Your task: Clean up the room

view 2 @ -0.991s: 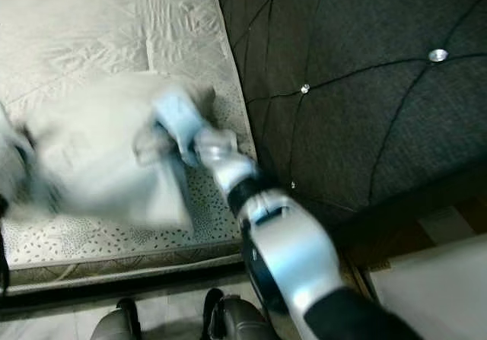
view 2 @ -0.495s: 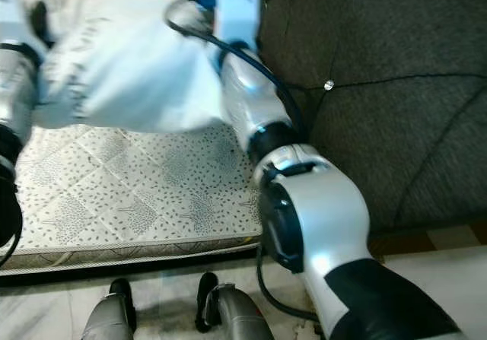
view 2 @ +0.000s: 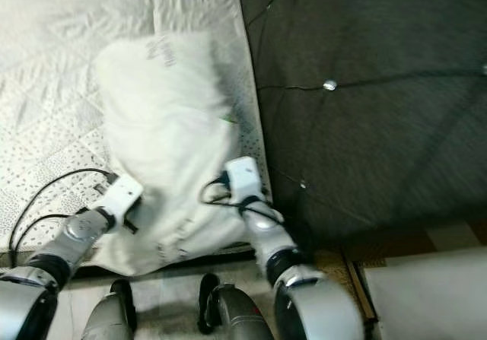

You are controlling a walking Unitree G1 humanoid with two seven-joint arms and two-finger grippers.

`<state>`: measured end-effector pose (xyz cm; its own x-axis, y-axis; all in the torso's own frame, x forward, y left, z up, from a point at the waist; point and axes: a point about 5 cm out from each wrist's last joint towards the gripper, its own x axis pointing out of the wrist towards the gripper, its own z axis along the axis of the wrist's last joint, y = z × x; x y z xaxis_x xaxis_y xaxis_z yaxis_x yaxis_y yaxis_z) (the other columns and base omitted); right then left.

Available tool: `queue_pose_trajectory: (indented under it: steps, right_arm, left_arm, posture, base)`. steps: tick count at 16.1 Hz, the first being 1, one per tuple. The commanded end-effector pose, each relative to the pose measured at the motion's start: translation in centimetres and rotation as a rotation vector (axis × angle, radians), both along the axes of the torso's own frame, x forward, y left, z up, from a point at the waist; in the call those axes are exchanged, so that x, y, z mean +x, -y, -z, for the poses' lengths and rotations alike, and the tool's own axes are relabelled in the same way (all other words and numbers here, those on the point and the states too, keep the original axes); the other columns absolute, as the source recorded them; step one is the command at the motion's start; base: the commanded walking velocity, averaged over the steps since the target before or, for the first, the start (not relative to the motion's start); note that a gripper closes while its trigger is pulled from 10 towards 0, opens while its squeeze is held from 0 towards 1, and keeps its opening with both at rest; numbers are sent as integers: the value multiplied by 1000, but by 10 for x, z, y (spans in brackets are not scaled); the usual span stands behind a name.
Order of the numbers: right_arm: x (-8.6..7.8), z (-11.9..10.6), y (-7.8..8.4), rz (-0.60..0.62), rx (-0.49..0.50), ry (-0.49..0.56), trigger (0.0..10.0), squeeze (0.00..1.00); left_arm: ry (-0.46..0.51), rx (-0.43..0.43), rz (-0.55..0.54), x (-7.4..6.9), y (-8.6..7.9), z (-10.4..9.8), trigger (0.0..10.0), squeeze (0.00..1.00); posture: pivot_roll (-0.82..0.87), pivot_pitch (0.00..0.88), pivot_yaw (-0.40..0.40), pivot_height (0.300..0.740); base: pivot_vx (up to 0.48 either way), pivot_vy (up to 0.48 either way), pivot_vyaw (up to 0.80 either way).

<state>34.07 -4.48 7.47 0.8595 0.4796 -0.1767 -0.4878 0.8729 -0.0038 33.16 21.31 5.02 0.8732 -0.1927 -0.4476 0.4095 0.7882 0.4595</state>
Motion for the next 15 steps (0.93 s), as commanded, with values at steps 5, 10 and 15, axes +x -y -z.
queue_pose_trajectory:
  steps: [5,10,15]
  right_arm:
    - [-10,-2,-25,-202,-7,14,10000,0]
    - [-13,-2,-29,-208,24,3,10000,1000]
    - [-7,-6,-25,-175,13,-4,10000,1000]
  left_arm:
    - [39,-147,-188,5,-13,-8,10000,0]
    - [72,-437,-426,2,-29,-9,10000,1000]
    - [64,-490,-506,-3,-40,-5,10000,1000]
  posture:
    - [-106,266,-187,740]
    - [-99,261,-189,740]
    - [-94,256,-187,740]
  base:
    - [0,0,0]
    - [0,0,0]
    - [0,0,0]
